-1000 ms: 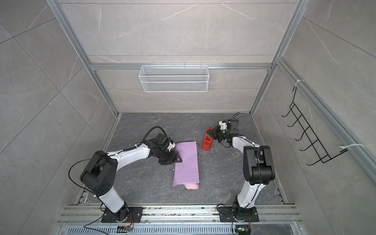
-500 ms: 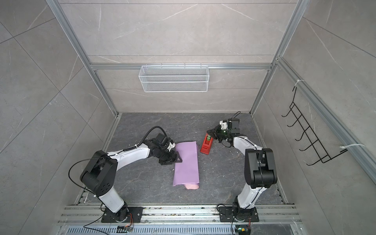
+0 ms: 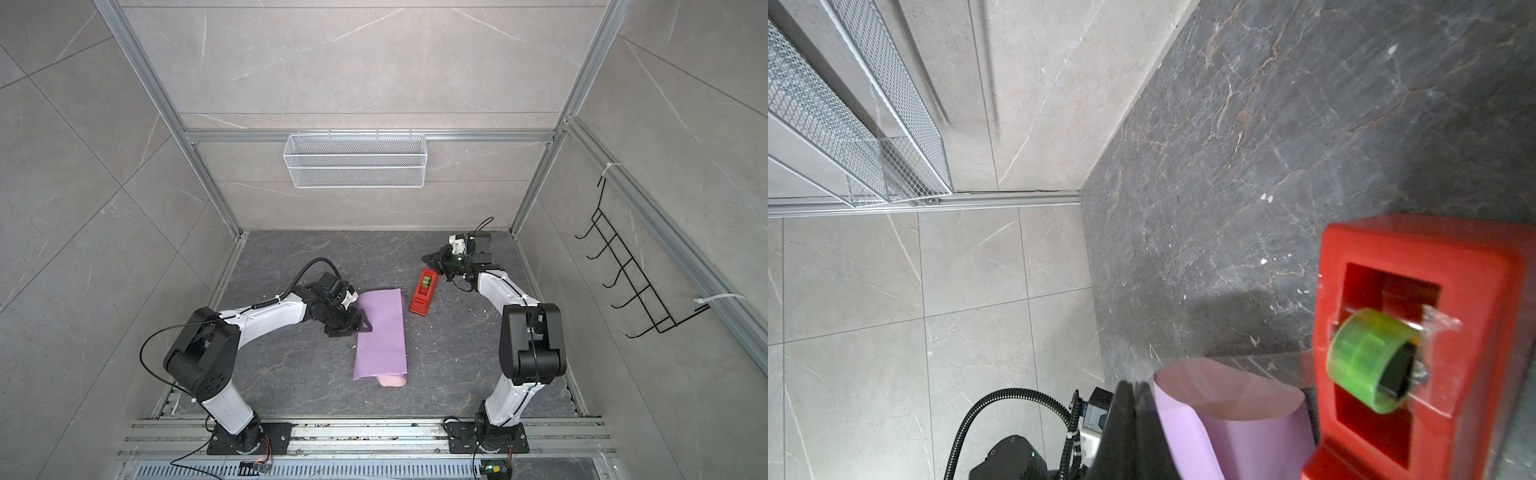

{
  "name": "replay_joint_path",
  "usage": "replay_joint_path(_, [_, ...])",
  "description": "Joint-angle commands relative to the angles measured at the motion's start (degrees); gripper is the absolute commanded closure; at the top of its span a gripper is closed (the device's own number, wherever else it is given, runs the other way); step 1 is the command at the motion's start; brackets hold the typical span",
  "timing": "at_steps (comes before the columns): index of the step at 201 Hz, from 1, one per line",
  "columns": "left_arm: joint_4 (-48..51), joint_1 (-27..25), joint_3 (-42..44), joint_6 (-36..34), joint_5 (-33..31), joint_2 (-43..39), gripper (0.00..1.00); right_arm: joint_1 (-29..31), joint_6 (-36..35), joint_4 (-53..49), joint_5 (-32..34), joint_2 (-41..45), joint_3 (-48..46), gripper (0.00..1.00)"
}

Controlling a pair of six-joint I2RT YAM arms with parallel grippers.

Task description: Wrap the gift box in paper

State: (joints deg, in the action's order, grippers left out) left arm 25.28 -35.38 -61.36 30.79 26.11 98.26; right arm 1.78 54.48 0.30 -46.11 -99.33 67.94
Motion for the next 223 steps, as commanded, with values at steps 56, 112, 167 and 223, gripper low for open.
replay_joint_path(56, [4.8,-0.3,1.1,-1.6,-4.3,2.8,0.19,1.5,0.4,3.1,-0.3,5.5,-7.5,1.00])
replay_joint_path(112, [4.7,-0.3,0.9,-1.8,-4.2,3.0,0.19,3.9,1.9,6.0,1.3,8.8,-15.6,1.00])
replay_joint_path(167, [4.8,-0.3,1.0,-1.8,-4.3,3.0,0.19,4.9,3.2,9.1,2.5,10.6,-22.4,1.00])
replay_joint_path(223, [4.7,-0.3,0.9,-1.8,-4.3,3.1,0.19,6.0,3.5,10.3,3.3,11.6,-25.9,1.00])
